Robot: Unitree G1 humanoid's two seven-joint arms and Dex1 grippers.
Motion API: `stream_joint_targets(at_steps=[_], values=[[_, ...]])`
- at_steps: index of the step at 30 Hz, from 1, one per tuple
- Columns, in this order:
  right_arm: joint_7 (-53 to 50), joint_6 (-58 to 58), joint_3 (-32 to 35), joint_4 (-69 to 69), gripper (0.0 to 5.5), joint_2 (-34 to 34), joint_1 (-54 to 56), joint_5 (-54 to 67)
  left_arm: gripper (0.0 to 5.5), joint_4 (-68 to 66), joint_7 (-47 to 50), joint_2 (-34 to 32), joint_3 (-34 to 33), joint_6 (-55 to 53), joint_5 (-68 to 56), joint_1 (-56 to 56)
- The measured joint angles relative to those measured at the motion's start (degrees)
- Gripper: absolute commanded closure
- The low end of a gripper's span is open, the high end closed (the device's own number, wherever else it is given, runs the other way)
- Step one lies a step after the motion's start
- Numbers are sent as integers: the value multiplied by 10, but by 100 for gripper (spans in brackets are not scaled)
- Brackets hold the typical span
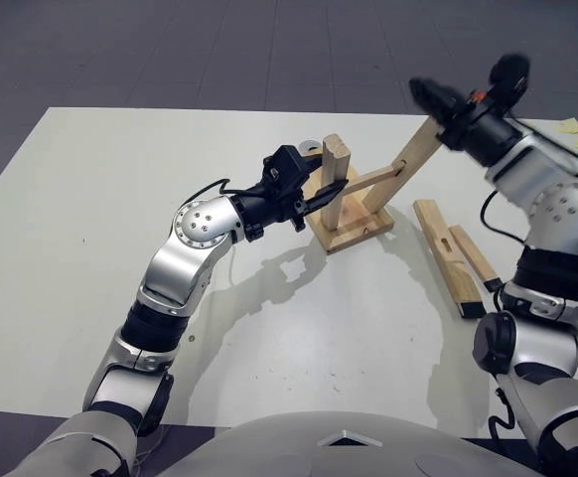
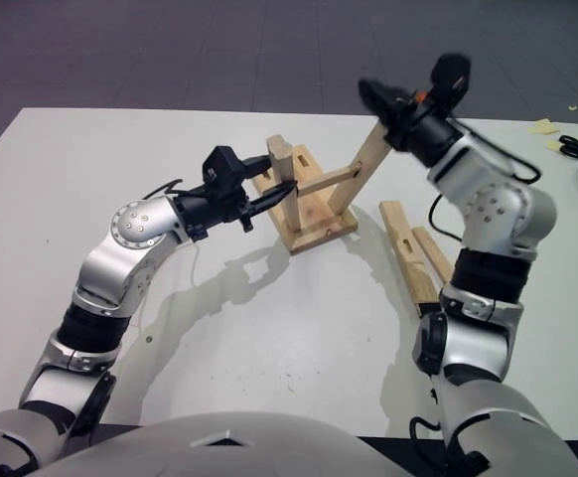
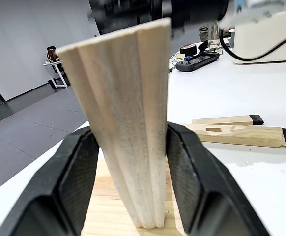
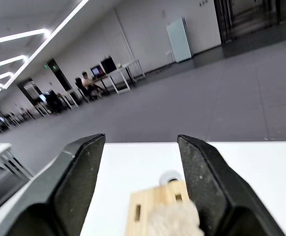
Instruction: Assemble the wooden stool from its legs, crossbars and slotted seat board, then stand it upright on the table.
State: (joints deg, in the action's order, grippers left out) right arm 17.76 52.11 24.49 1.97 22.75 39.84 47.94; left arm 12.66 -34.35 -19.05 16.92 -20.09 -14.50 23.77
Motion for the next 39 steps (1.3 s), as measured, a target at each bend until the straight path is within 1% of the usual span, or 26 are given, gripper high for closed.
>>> stream_joint_targets(at_steps=[1, 2, 4, 7, 9, 12, 15, 17, 19, 20, 23, 25, 27, 30, 32, 34, 36, 39], values=[[-2, 2, 8, -4, 191, -1, 2, 12, 346, 0, 0, 0, 0, 0, 0, 0], [-4, 2, 12, -8, 175, -2, 5, 17, 310, 0, -1, 0, 0, 0, 0, 1], [-19, -1, 25, -17, 148, -9, 21, 41, 282, -6, -5, -5, 2, -6, 9, 4], [-56, -14, 61, -36, 98, -19, 48, 81, 229, -31, -8, -18, 0, -40, 13, -20], [-86, -26, 66, -52, 61, -39, 48, 94, 191, -22, -5, -13, -30, -51, -6, -16], [-116, -27, 47, -65, 14, -65, 19, 95, 141, 13, -2, 6, -73, -83, -64, -4], [-131, -26, 30, -66, 10, -59, 15, 77, 95, 46, 0, 20, -120, -118, -131, 24], [-138, -34, 31, -59, 10, -48, 36, 75, 63, 68, 10, 30, -154, -140, -186, 42], [-147, -55, 48, -46, 10, -36, 90, 79, 30, 91, 27, 42, -197, -158, -254, 68], [-153, -72, 61, -35, 10, -27, 134, 90, 15, 105, 43, 48, -226, -170, -302, 85], [-161, -112, 85, -13, 10, -8, 215, 105, 12, 129, 76, 48, -264, -181, -359, 116], [-162, -131, 86, 9, 10, 4, 233, 97, 12, 133, 91, 48, -260, -188, -369, 117], [-157, -126, 56, 36, 10, 8, 194, 58, 12, 137, 102, 49, -246, -189, -368, 109], [-144, -92, -34, 71, 10, 1, 56, -15, 12, 143, 112, 56, -234, -189, -369, 98], [-125, -104, -55, 44, 10, 13, 18, -31, 12, 146, 117, 56, -232, -189, -369, 95], [-117, -105, -62, 8, 10, 17, -10, -35, 12, 154, 124, 58, -224, -189, -370, 89], [-119, -105, -59, -2, 10, 7, -15, -33, 12, 157, 129, 61, -214, -191, -371, 75], [-136, -104, -28, -5, 10, -22, -9, -2, 12, 158, 134, 67, -197, -193, -370, 65]])
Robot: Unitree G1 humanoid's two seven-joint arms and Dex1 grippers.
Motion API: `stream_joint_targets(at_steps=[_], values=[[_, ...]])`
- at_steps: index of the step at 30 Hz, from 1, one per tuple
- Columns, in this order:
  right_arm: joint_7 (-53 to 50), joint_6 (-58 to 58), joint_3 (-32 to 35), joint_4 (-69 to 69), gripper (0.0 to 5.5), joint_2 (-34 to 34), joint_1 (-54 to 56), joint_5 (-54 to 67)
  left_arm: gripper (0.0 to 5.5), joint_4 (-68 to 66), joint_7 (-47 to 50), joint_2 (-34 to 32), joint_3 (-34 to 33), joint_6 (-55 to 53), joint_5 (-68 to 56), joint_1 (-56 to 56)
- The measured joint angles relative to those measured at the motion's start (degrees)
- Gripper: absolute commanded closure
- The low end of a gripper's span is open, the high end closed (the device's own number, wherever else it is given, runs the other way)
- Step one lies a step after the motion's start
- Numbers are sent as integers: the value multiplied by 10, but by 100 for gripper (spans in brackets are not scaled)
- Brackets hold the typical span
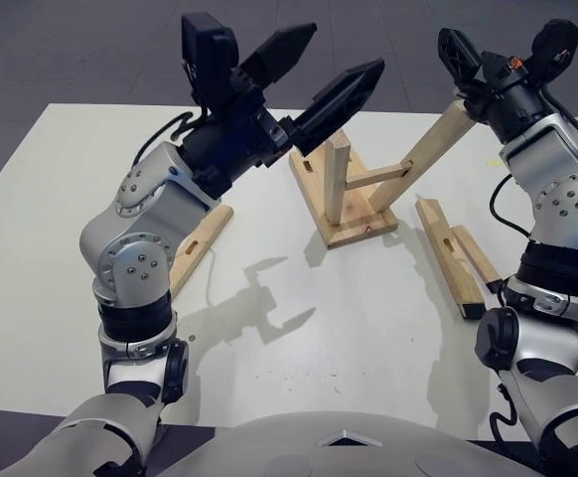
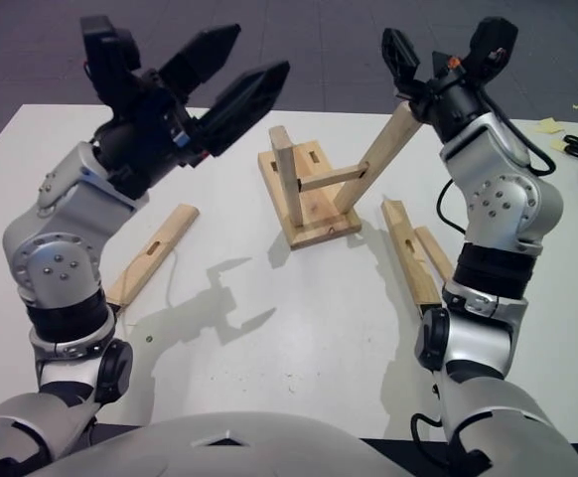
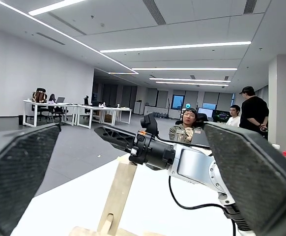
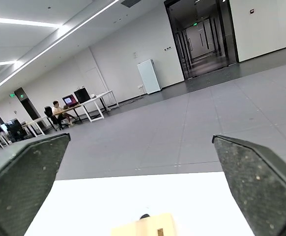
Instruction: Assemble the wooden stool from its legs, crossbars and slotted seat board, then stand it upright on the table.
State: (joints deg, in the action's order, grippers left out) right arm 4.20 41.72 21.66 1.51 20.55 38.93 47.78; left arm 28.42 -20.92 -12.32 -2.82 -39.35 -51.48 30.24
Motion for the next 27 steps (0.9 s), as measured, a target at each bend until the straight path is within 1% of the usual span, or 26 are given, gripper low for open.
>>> stream_joint_targets(at_steps=[4, 7, 9, 11, 12, 14, 15, 17, 23, 26, 27], values=[[-55, 8, 81, -1, 10, -56, 11, 113, 12, -18, 40, 6, 2, 14, 47, 0], [-79, -16, 135, 10, 10, -52, 40, 155, 12, -31, 68, 9, -6, 31, 70, 2], [-101, -54, 158, 47, 10, -23, 49, 122, 12, -33, 85, 20, -29, 48, 70, 11], [-118, -69, 139, 68, 10, 8, 17, 51, 12, -52, 125, 19, -62, 64, 90, 27], [-117, -67, 109, 69, 10, 19, -13, 8, 12, -66, 151, 12, -76, 70, 118, 33], [-103, -49, 47, 48, 10, 24, -73, -41, 12, -83, 179, -7, -79, 76, 172, 30], [-86, -32, 4, 22, 10, 19, -110, -57, 12, -90, 187, -15, -74, 78, 200, 23], [-63, -7, -37, -15, 10, 6, -144, -59, 12, -98, 196, -19, -66, 80, 231, 6], [-43, 51, -51, -119, 10, -12, -182, -30, 12, -105, 199, -21, -44, 80, 283, -44], [-58, 56, -54, -127, 10, -24, -200, -43, 12, -105, 195, -19, -38, 80, 295, -60], [-79, 52, -51, -127, 10, -32, -211, -61, 12, -102, 197, -16, -37, 82, 301, -68]])
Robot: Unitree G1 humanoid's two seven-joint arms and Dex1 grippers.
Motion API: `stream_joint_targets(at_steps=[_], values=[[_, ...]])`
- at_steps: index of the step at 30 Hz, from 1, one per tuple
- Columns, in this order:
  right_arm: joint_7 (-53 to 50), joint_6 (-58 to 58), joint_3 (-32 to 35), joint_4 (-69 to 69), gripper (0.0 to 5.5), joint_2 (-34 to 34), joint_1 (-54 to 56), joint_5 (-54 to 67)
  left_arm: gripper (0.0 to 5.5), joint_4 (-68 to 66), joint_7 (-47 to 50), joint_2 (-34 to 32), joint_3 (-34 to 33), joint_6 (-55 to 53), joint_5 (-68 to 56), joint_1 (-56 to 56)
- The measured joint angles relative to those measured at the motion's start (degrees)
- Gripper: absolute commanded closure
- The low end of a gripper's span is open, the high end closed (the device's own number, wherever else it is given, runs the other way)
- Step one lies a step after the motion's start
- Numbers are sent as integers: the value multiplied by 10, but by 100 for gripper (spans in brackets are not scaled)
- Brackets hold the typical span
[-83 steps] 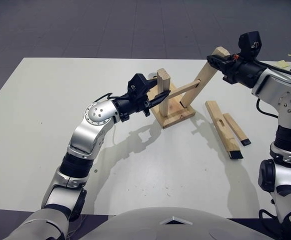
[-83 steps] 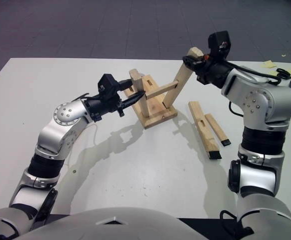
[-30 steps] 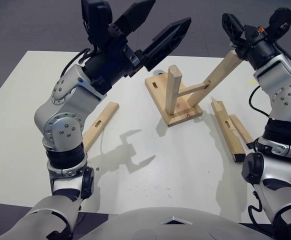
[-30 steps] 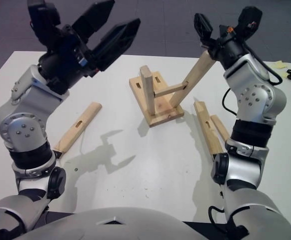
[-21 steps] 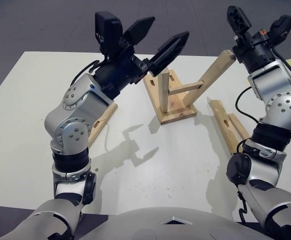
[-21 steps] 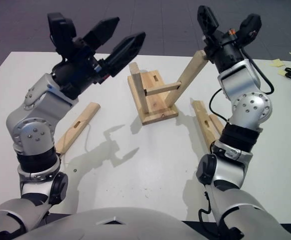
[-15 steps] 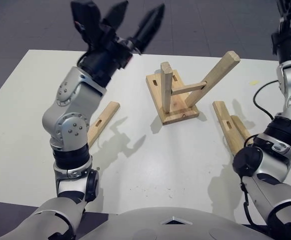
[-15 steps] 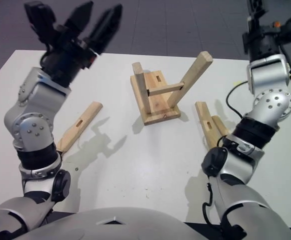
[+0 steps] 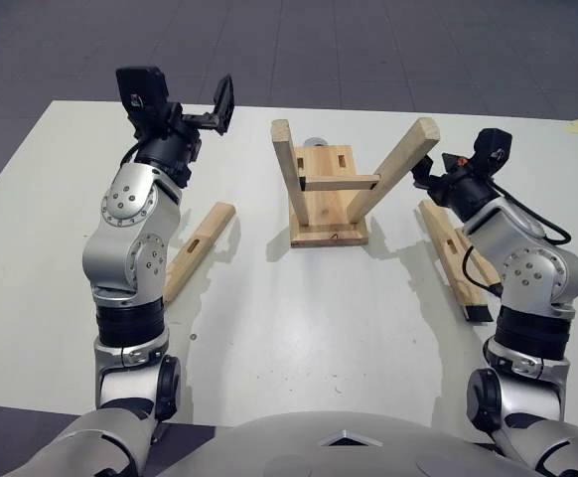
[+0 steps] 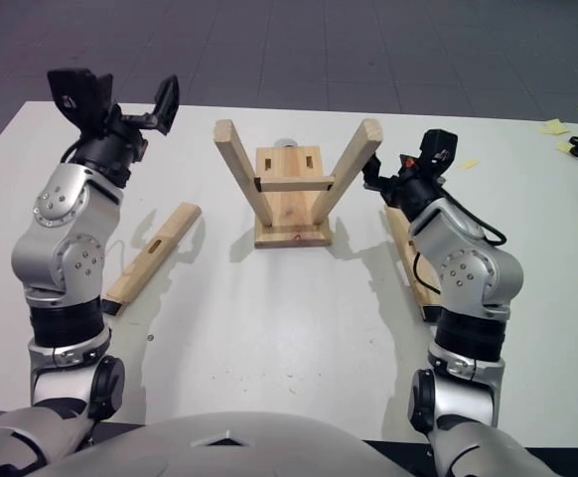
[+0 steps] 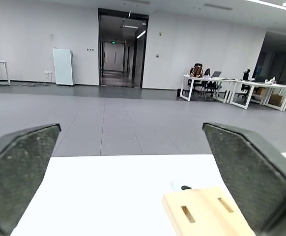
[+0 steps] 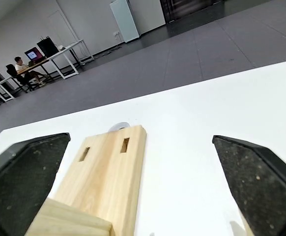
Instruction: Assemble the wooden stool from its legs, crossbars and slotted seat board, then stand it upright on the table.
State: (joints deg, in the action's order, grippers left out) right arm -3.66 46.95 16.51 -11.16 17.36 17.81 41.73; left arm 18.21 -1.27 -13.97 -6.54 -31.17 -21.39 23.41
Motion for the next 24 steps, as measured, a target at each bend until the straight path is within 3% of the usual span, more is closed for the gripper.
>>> stream_joint_targets(at_steps=[8, 12, 17, 24], values=[[-106, -89, 38, -25, 10, -49, -71, -119, 12, 36, 88, 53, 23, -15, 84, -137], [-123, -130, 38, -28, 10, -67, -70, -161, 12, 48, 102, 87, 55, -14, 106, -149], [-41, -48, -49, -49, 10, -95, -67, -106, 12, 47, 24, 94, 128, -7, 99, -93], [-14, 30, -41, -80, 10, -63, -90, -89, 12, 105, -51, 90, 151, -4, 54, -83]])
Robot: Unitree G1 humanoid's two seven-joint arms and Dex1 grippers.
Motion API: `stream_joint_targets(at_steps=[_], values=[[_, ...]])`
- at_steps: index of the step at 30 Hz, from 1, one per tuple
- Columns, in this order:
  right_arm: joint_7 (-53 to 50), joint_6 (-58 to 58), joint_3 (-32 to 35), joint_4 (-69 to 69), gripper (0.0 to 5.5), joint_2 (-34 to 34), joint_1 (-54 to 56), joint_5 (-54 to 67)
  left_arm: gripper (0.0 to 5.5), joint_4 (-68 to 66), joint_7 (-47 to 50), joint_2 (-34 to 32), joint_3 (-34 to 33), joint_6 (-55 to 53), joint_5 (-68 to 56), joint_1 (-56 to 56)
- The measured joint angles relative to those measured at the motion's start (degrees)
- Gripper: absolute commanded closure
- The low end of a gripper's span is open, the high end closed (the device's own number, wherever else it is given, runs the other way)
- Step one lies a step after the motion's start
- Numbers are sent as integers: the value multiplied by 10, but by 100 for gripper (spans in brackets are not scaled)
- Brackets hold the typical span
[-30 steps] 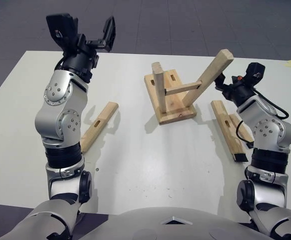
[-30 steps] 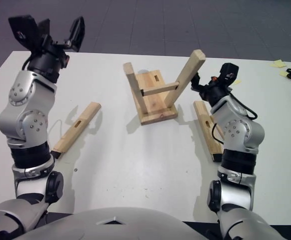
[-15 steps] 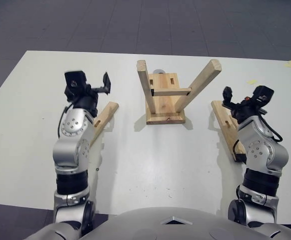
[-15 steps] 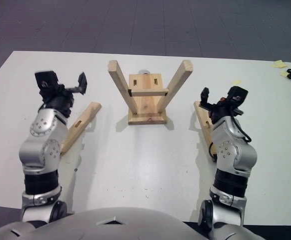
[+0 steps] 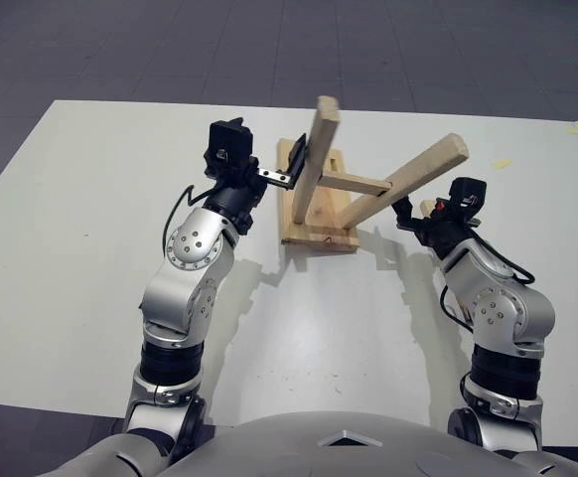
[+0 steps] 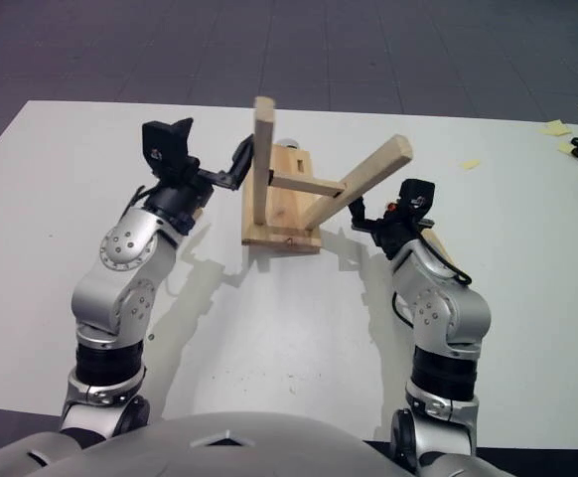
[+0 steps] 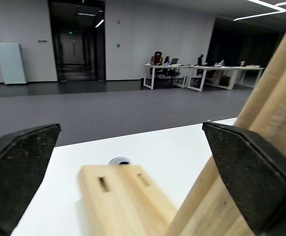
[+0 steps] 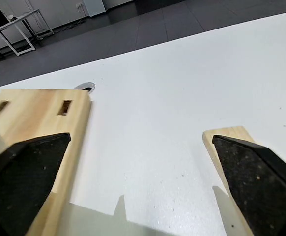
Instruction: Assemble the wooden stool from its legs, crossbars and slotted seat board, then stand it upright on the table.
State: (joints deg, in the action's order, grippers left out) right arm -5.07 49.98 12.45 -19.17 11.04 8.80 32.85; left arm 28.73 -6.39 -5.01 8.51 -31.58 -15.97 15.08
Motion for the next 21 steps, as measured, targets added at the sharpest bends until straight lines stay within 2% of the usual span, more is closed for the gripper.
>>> stream_joint_targets(at_steps=[6, 11, 15, 18, 21], values=[[30, -9, 3, 3, 10, 3, 26, 0, 12, -62, 19, -48, -46, -24, 46, -39], [42, -2, -25, -3, 10, 5, 31, -15, 12, -91, 46, -58, -120, -6, 56, -8], [193, 87, -74, -77, 10, 62, 11, 101, 12, -121, 72, -90, -234, 26, 44, 56], [322, 119, -81, -123, 10, 127, -2, 193, 12, -165, 71, -160, -328, 52, 44, 73], [340, 96, -73, -100, 10, 155, 0, 173, 12, -178, 60, -188, -363, 64, 40, 73]])
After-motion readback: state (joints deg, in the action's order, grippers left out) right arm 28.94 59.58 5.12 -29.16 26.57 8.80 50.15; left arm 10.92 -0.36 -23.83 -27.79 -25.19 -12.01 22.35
